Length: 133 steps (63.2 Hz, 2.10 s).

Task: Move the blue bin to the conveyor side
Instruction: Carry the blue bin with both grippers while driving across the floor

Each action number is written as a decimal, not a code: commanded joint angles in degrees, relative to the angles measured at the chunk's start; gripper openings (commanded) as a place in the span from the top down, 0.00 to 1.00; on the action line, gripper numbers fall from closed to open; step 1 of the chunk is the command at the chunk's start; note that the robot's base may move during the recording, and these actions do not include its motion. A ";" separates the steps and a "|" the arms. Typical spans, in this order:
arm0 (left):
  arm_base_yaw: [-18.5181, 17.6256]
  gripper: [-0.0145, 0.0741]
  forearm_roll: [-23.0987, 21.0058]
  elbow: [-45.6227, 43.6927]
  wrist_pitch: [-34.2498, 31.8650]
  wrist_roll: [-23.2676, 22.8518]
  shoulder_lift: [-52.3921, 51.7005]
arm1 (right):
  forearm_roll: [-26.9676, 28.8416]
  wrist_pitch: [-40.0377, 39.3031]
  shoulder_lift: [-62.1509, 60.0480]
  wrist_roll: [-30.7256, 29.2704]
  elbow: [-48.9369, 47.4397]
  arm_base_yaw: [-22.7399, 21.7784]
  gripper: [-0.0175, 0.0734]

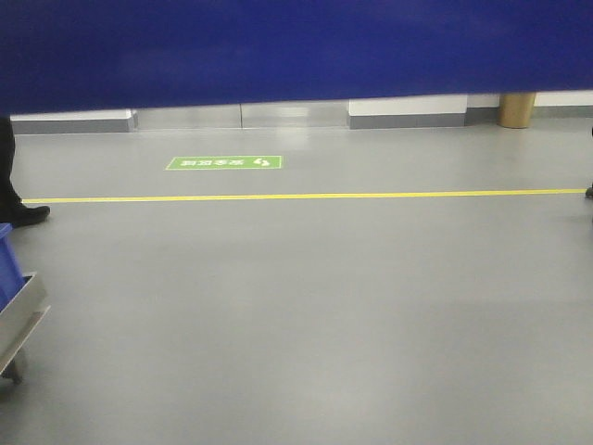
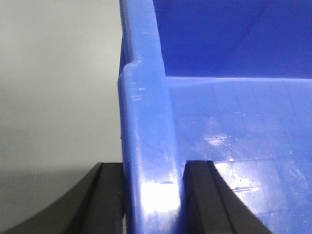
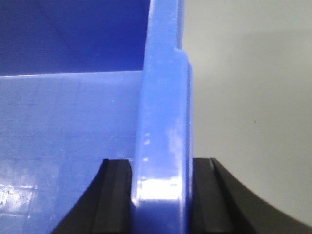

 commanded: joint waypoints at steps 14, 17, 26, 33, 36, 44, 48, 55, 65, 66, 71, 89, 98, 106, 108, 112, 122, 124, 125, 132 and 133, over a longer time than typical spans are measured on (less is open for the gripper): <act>-0.08 0.85 0.70 -0.75 -5.40 0.80 -0.73 | -2.61 -5.18 -1.19 -0.66 -0.86 -0.07 0.90; -0.08 0.85 0.70 -0.75 -5.40 0.80 -0.73 | -2.61 -5.18 -1.19 -0.66 -0.86 -0.07 0.90; -0.08 0.85 0.70 -0.75 -5.40 0.80 -0.73 | -2.61 -5.18 -1.19 -0.66 -0.86 -0.07 0.90; -0.08 0.85 0.70 -0.75 -5.40 0.80 -0.73 | -2.61 -5.18 -1.19 -0.66 -0.86 -0.07 0.90; -0.08 0.85 0.70 -0.75 -5.40 0.80 -0.73 | -2.61 -5.18 -1.19 -0.66 -0.86 -0.07 0.90; -0.08 0.85 0.70 -0.75 -5.40 0.80 -0.73 | -2.61 -5.18 -1.19 -0.66 -0.86 -0.07 0.90; -0.08 0.85 0.70 -0.75 -5.40 0.80 -0.73 | -2.61 -5.18 -1.19 -0.66 -0.86 -0.07 0.90; -0.08 0.85 0.70 -0.75 -5.40 0.80 -0.73 | -2.61 -5.18 -1.19 -0.66 -0.86 -0.07 0.90; -0.08 0.85 0.70 -0.75 -5.40 0.80 -0.73 | -2.61 -5.18 -1.19 -0.66 -0.86 -0.07 0.90; -0.08 0.85 0.70 -0.75 -5.40 0.80 -0.73 | -2.61 -5.18 -1.19 -0.66 -0.86 -0.07 0.90; -0.08 0.85 0.70 -0.75 -5.53 0.80 -0.73 | -2.61 -5.18 -1.19 -0.66 -0.86 -0.07 0.90; -0.08 0.85 0.70 -0.75 -5.53 0.80 -0.73 | -2.61 -5.18 -1.19 -0.66 -0.86 -0.07 0.90; -0.08 0.85 0.70 -0.75 -5.53 0.80 -0.73 | -2.61 -5.51 -1.19 -0.66 -0.86 -0.07 0.90; -0.08 0.85 0.70 -0.75 -5.53 0.80 -0.73 | -2.61 -6.00 -1.19 -0.66 -0.86 -0.07 0.90; -0.08 0.85 0.70 -0.75 -5.53 0.80 -0.73 | -2.61 -6.11 -1.19 -0.66 -0.86 -0.07 0.90; -0.08 0.85 0.70 -0.75 -5.53 0.80 -0.73 | -2.61 -6.23 -1.19 -0.66 -0.86 -0.07 0.90; -0.08 0.85 0.70 -0.75 -5.53 0.80 -0.73 | -2.61 -6.23 -1.19 -0.66 -0.86 -0.07 0.90; -0.08 0.85 0.70 -0.75 -5.53 0.80 -0.73 | -2.61 -6.23 -1.19 -0.66 -0.86 -0.07 0.90; -0.08 0.85 0.70 -0.75 -5.53 0.80 -0.73 | -2.61 -6.23 -1.19 -0.66 -0.86 -0.07 0.90; -0.08 0.85 0.70 -0.75 -5.53 0.80 -0.73 | -2.61 -6.23 -1.19 -0.66 -0.86 -0.07 0.90; -0.08 0.85 0.70 -0.75 -5.53 0.80 -0.73 | -2.61 -6.23 -1.19 -0.66 -0.86 -0.07 0.90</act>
